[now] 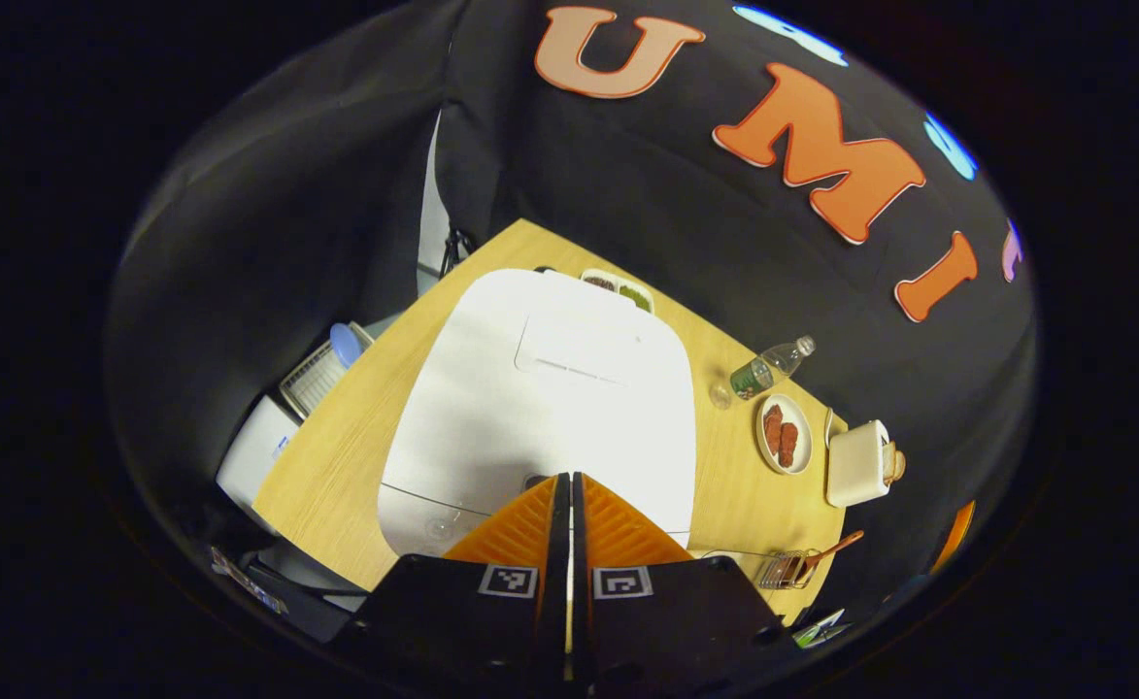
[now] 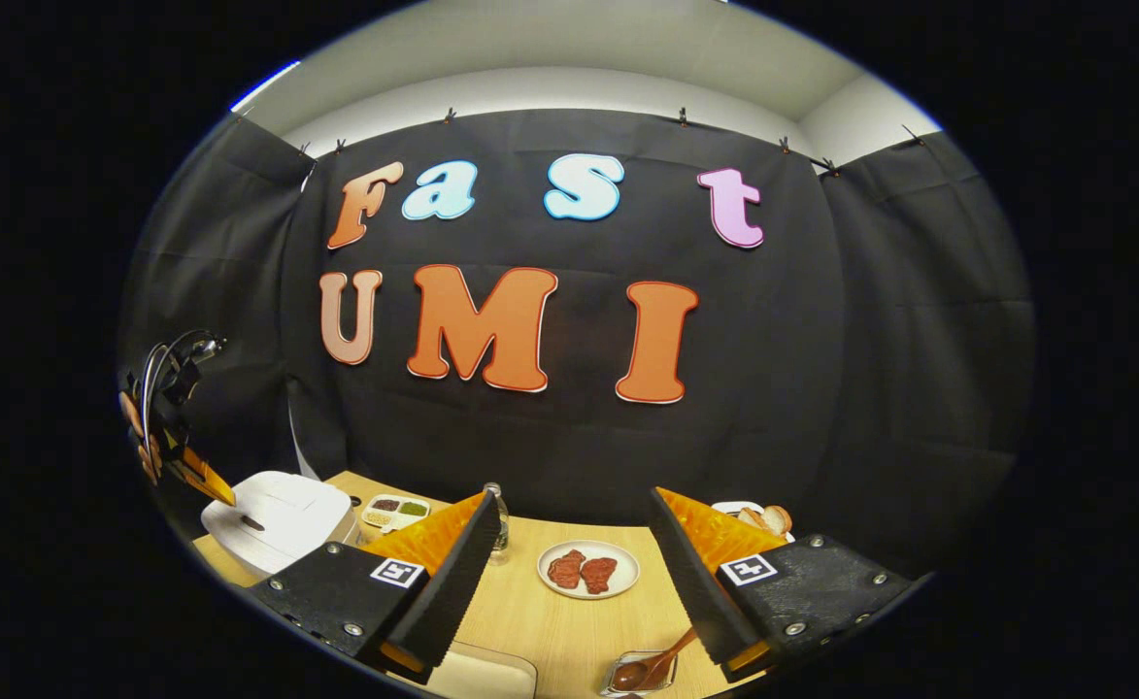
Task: Close the left gripper, press the button to open the rice cooker; take a wooden spoon from the chopstick holder with the right hand, scoop a spoonful of rice and pour it into the rice cooker, then put the wooden spoon back into the chopstick holder.
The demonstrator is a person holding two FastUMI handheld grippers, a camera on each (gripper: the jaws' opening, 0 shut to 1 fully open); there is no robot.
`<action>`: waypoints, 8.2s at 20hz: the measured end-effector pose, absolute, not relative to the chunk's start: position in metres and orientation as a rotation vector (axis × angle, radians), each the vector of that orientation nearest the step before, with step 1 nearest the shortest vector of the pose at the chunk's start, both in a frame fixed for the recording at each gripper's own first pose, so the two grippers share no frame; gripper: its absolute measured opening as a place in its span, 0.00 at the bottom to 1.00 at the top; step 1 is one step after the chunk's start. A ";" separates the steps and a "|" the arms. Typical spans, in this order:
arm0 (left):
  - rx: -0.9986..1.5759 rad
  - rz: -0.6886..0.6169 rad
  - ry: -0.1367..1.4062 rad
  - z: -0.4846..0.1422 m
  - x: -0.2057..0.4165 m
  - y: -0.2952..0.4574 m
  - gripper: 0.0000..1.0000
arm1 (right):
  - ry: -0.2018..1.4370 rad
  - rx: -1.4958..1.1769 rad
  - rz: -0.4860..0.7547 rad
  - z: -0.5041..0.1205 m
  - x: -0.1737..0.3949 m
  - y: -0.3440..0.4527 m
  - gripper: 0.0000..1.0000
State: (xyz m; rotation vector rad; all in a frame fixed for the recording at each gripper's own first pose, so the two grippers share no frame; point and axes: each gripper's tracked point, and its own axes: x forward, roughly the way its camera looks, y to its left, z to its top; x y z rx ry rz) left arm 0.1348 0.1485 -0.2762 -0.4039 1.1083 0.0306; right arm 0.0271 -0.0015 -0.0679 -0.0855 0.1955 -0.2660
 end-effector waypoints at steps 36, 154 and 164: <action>-0.076 0.127 0.422 -0.132 0.122 0.131 0.08 | 0.328 -0.077 -0.296 -0.115 -0.003 -0.049 0.95; 0.162 0.207 0.341 -0.158 0.038 0.207 0.97 | 0.589 0.267 -0.224 -0.326 -0.004 0.143 0.07; 0.191 0.143 0.359 -0.164 0.061 0.198 1.00 | 0.629 0.600 -0.291 -0.333 -0.006 0.133 0.07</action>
